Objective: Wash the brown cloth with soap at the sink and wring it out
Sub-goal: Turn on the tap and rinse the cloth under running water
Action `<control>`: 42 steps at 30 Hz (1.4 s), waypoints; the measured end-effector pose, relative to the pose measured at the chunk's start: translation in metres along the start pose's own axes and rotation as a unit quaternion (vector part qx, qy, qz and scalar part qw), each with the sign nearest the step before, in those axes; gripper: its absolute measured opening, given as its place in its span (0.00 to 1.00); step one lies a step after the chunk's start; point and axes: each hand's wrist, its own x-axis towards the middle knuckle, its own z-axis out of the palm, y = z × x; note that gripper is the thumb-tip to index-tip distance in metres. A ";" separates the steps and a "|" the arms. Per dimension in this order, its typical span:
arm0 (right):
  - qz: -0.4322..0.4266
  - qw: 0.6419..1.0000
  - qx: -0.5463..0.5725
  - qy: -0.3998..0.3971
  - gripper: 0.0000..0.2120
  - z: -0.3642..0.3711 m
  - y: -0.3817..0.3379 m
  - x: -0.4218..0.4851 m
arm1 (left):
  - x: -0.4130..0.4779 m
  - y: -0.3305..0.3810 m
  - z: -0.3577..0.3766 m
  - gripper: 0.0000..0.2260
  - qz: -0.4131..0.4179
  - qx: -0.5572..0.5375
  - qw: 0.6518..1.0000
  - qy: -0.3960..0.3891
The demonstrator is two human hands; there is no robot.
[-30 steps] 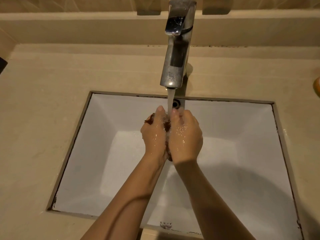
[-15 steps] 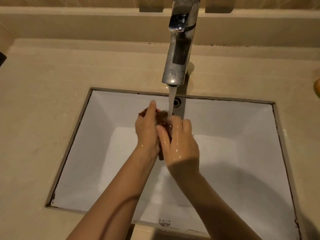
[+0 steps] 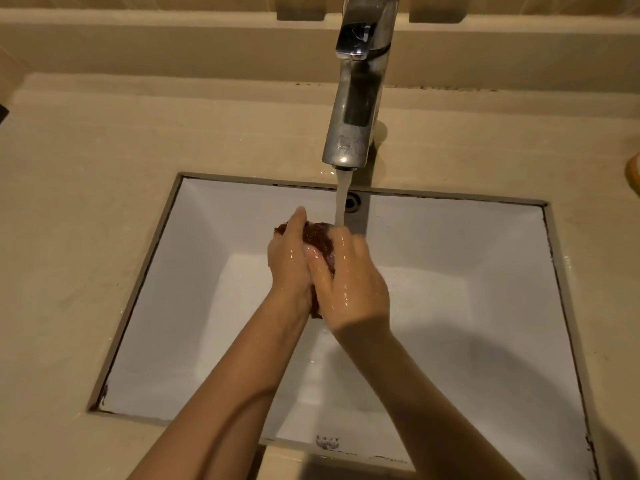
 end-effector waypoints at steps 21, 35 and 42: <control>0.183 0.969 0.163 0.017 0.14 0.003 0.024 0.046 | -0.008 -0.011 0.003 0.10 0.036 0.069 0.996 -0.037; 0.002 0.973 0.216 0.085 0.20 -0.004 0.014 0.021 | -0.015 0.012 0.012 0.09 -0.044 -0.029 0.998 -0.030; 0.096 0.968 0.226 0.057 0.10 -0.007 0.010 0.030 | -0.008 -0.001 0.011 0.12 0.188 0.098 0.977 0.038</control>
